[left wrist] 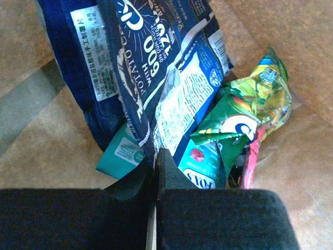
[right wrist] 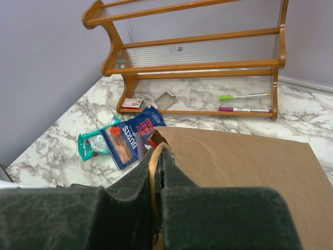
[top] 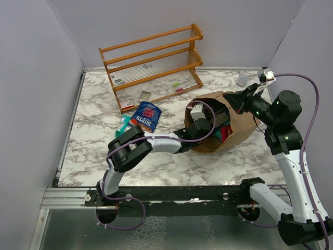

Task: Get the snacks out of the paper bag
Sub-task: Take out the snack from the paper bag.

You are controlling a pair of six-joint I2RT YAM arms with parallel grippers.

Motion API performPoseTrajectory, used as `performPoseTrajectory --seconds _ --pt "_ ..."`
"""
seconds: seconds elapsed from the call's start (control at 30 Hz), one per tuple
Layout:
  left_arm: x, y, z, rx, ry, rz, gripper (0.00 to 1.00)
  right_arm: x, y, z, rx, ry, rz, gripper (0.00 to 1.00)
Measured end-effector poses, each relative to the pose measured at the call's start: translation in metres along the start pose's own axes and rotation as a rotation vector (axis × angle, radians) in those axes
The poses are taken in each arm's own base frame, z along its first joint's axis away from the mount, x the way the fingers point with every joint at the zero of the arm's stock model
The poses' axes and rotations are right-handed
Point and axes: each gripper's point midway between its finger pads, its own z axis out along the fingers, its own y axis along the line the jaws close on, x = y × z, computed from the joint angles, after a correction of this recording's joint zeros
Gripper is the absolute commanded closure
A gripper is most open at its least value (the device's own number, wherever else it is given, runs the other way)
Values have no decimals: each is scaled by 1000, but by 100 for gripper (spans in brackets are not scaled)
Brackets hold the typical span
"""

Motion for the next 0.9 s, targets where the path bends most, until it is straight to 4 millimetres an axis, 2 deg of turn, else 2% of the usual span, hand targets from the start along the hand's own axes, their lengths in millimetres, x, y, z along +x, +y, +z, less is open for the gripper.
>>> performPoseTrajectory --seconds 0.1,0.23,0.33,0.47,0.6,0.77,0.9 --pt "-4 -3 -10 18 14 5 100 0 0 0 0 0 0 98" --pt "-27 -27 -34 96 31 8 100 0 0 0 1 1 -4 98" --pt "-50 -47 -58 169 25 5 100 0 -1 0 5 1 -10 98" --pt "-81 -68 -104 287 9 23 100 0 -3 0 13 1 -13 98" --pt "-91 -70 -146 390 6 65 100 0 -5 0 21 -1 -17 98" --pt "-99 -63 -182 458 -10 143 100 0 -6 0 28 -2 -17 98" --pt "-128 -71 -216 523 -84 204 100 0 -6 0 28 -2 -17 98"
